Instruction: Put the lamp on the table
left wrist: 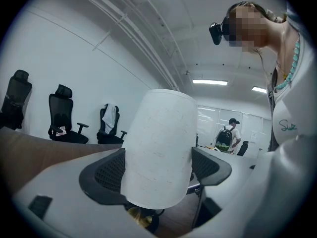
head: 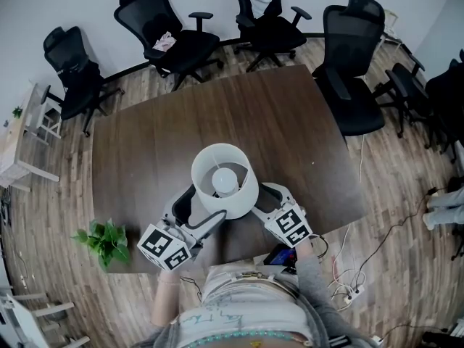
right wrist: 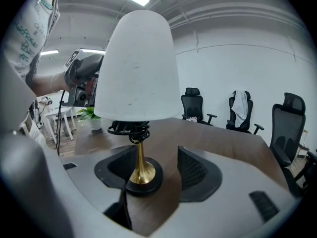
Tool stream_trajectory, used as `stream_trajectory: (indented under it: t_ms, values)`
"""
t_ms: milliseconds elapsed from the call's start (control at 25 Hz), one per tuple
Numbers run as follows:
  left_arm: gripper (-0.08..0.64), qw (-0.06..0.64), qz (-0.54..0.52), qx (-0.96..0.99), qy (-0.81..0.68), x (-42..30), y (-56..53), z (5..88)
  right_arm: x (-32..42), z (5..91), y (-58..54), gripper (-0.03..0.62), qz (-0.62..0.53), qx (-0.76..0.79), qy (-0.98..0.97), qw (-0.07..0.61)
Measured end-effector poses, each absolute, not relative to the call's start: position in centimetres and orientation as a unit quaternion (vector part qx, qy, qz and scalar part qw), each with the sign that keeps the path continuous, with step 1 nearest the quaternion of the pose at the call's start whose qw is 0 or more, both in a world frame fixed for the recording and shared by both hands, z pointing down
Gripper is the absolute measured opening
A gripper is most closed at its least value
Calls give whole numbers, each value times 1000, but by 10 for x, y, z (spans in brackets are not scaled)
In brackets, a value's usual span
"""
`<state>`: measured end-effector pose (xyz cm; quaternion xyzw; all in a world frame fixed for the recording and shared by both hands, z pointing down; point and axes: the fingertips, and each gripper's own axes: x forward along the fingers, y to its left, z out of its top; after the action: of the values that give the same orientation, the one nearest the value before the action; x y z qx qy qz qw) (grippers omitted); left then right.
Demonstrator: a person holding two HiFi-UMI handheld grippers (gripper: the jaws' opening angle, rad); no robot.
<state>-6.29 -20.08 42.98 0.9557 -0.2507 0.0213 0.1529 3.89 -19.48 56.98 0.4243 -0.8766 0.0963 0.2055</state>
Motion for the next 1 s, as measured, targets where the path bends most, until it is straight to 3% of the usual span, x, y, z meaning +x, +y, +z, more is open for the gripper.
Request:
stream_trajectory:
  t_ms: [360,640,760,1000]
  values:
    - [434,156,22,955,-253,-64,-199,431,41,567,-193,253,85,416,-879,215]
    - [434,158,18,954,-256,-62,-197,434,54,568,-195,184,75,407,-879,235]
    - [434,159,15,953,-258,-62,-196,431,60,560,-197,127,75,412,-880,226]
    - [434,159,10,952,-263,-62,-195,431,71,555,-195,78,83,420,-879,211]
